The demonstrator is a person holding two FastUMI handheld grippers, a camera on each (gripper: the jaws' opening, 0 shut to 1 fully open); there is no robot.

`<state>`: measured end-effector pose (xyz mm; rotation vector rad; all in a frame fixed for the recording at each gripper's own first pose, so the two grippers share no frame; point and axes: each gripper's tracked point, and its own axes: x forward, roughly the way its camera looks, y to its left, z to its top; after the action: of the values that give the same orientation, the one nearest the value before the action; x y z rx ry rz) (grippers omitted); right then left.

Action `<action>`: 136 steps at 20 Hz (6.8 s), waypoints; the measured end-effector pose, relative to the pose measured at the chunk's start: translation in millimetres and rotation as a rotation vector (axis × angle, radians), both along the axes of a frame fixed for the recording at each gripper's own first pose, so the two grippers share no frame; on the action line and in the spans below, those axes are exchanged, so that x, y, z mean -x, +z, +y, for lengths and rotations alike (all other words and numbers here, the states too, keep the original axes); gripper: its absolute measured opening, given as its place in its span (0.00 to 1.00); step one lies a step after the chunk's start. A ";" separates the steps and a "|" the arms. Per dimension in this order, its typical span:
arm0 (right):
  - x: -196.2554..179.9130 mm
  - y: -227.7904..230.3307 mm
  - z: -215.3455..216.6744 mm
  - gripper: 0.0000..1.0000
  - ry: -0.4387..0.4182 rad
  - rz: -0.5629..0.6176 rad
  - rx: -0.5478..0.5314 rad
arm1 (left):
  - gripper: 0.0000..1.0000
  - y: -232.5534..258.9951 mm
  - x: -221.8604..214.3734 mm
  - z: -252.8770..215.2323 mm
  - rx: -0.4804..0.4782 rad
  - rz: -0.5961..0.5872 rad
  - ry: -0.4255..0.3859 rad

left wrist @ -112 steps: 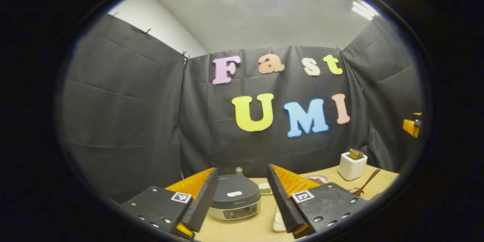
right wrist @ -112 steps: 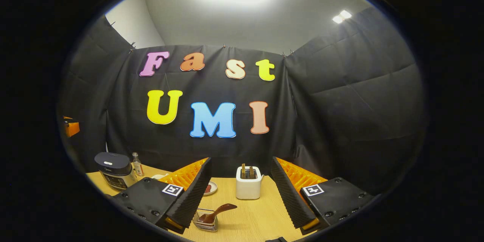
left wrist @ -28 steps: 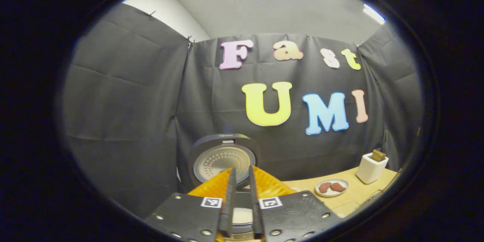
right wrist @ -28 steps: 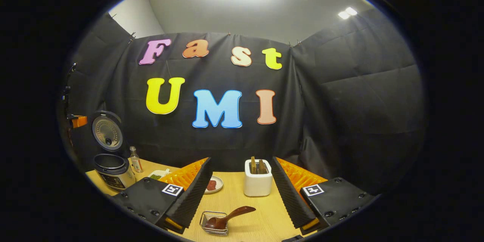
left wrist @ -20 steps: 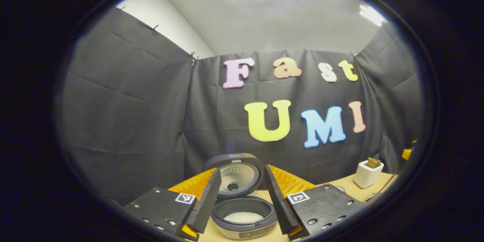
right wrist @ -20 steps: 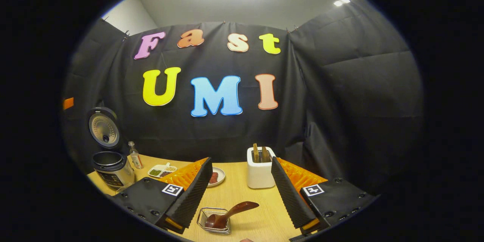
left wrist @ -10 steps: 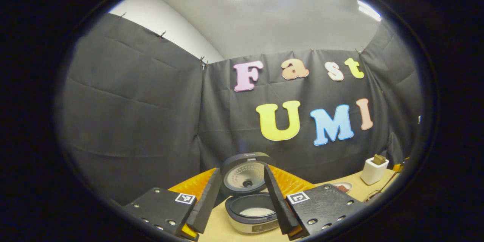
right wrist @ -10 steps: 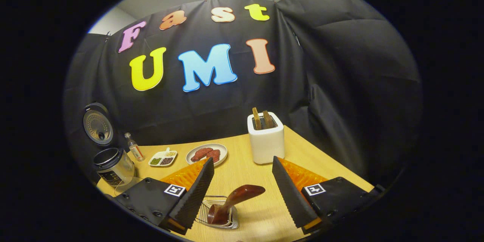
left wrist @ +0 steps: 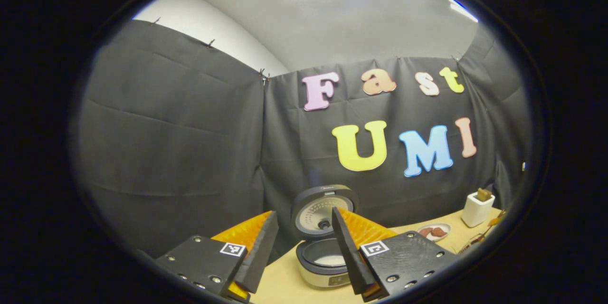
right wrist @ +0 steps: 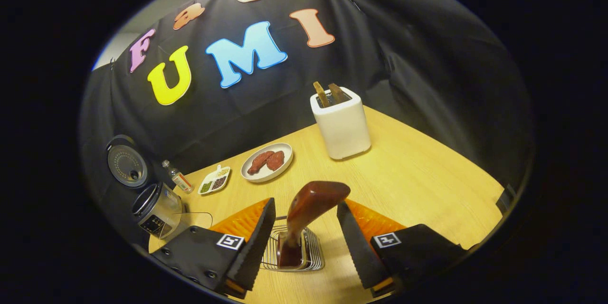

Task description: Close the left gripper, press the button to open the rice cooker; take a wooden spoon from the chopstick holder with the right hand, scoop a spoonful of rice and pour it into the rice cooker, then put the wooden spoon back into the chopstick holder.

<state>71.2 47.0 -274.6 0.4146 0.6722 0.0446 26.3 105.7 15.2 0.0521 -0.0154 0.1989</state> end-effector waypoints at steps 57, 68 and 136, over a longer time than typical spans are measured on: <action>18.5 14.2 272.4 0.14 0.566 -0.184 0.366 | 0.73 -98.8 -28.3 120.6 0.046 0.128 0.057; 40.1 9.7 302.5 0.14 0.546 -0.078 0.130 | 0.72 -90.9 -26.0 108.5 0.042 0.117 0.037; -75.6 84.5 502.5 0.13 0.440 0.064 -0.562 | 0.72 -133.6 -10.3 189.4 0.104 0.167 0.191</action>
<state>146.8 549.5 -190.1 0.8024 0.8019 0.6512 36.6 295.1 -118.3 -0.0336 0.1669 0.3858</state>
